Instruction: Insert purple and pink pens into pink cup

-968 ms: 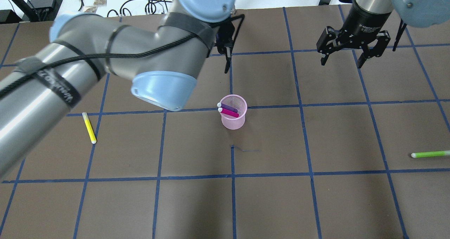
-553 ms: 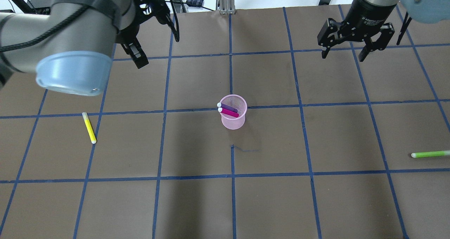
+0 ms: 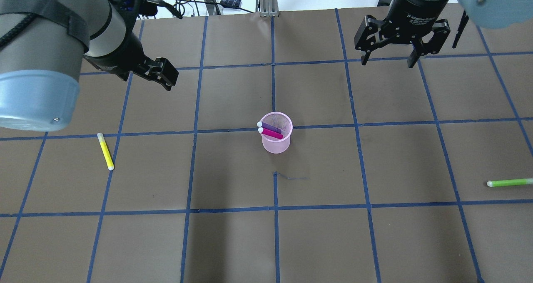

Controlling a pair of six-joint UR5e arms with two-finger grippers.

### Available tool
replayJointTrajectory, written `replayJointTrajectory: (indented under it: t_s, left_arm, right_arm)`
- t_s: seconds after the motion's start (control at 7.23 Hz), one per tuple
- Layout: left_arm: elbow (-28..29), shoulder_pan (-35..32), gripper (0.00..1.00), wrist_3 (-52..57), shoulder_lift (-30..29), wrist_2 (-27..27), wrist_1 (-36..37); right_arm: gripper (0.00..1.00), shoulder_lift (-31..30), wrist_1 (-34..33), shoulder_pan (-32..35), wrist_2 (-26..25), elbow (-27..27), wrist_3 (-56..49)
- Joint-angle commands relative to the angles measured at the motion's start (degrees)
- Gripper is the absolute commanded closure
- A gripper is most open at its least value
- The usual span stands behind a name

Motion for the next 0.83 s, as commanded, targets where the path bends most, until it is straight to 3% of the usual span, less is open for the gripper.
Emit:
replayJointTrajectory:
  t_s: [0.0,0.55,0.69]
  left_arm:
    - [0.0,1.1,0.0,-6.1,0.4,-3.8,-2.5]
    - [0.1,0.7,0.0,-6.9,0.4,-2.6,-2.7]
    - [0.1,0.7,0.0,-7.9,0.4,0.4,-3.2]
  right_arm:
    - [0.0,0.2,-0.2,0.1,-0.1,0.3,0.2]
    - [0.0,0.0,0.2,-0.1,0.0,-0.2,0.4]
    - [0.0,0.1,0.1,-0.1,0.0,0.1,0.3]
